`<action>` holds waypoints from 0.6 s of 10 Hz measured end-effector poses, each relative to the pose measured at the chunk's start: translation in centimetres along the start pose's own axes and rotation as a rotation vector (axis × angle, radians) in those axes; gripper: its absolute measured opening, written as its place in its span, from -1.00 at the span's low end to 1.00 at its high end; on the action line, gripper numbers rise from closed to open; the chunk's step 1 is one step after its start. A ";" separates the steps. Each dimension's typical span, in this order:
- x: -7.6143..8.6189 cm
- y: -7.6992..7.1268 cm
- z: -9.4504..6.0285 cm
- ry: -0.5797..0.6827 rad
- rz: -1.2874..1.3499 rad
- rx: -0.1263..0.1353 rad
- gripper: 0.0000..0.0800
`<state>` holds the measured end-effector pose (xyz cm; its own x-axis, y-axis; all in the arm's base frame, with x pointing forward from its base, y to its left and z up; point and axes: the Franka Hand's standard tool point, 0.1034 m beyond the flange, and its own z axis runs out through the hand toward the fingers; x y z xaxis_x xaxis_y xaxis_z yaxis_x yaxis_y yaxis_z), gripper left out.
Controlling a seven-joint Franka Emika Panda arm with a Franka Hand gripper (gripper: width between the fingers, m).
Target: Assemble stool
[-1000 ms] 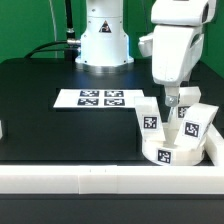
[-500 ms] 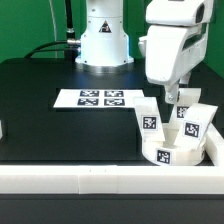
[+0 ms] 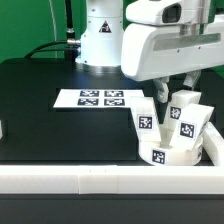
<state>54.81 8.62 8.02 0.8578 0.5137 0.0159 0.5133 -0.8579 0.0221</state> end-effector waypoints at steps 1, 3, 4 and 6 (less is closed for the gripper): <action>0.0 0.0 0.0 0.000 0.057 0.000 -0.14; 0.0 0.1 0.0 0.001 0.209 0.000 -0.14; 0.1 0.1 0.0 0.006 0.298 0.000 -0.14; 0.1 0.1 0.1 0.011 0.477 0.007 -0.14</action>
Offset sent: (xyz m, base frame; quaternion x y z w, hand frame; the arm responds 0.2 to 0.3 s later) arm 0.0006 -0.0029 -0.0033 -0.0006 0.0141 0.2283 0.9735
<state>54.97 8.61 7.97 0.9975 0.0628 0.0327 0.0627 -0.9980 0.0029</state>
